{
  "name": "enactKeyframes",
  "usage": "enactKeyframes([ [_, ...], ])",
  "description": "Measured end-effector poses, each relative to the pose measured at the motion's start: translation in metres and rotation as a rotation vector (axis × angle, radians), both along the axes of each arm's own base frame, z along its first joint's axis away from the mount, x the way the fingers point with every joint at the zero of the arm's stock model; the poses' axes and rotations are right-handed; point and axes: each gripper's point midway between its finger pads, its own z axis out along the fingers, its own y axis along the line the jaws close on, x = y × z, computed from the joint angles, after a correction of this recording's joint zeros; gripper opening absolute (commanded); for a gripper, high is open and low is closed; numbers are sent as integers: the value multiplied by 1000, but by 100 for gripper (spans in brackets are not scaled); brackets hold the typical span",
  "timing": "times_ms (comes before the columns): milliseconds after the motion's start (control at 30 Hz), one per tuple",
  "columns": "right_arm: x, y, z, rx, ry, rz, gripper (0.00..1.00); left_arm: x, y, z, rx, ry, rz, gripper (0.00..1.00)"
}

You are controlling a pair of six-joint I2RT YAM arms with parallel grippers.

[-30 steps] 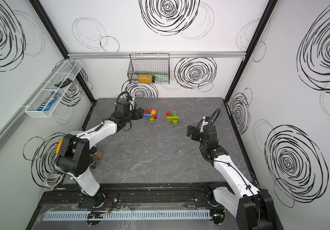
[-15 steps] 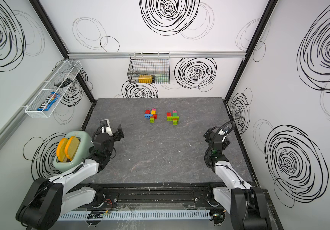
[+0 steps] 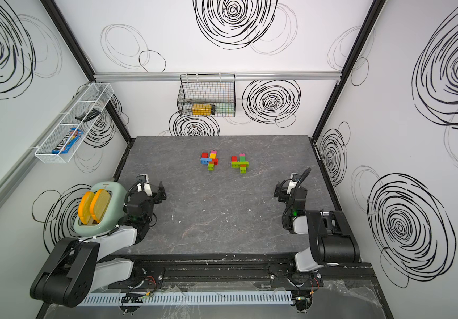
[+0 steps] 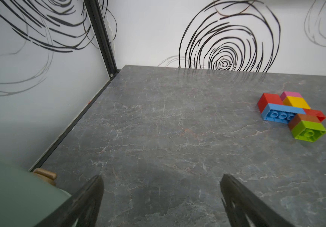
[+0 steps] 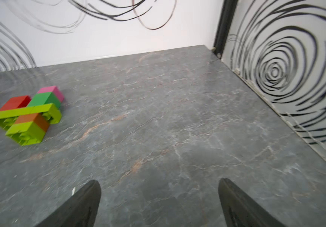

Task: Assemble the number 4 with lego
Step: Reset both arms

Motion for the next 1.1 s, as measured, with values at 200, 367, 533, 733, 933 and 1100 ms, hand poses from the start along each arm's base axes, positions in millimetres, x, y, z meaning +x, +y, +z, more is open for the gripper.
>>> enactKeyframes([
  [200,5,10,11,-3,-40,60,97,14,7,-1,-61,-41,-90,96],
  [367,5,12,11,0,-43,74,97,33,-2,-9,-125,-26,-237,96],
  [533,5,13,11,1,-43,80,97,35,-31,1,-104,-58,-365,96],
  [733,5,13,11,2,-43,81,97,15,-50,0,-56,-122,-429,96],
  [933,5,13,12,2,-44,81,97,14,-40,-2,-34,-126,-352,96],
  [1100,5,13,12,2,-44,81,97,16,-32,-1,-18,-129,-274,96],
])
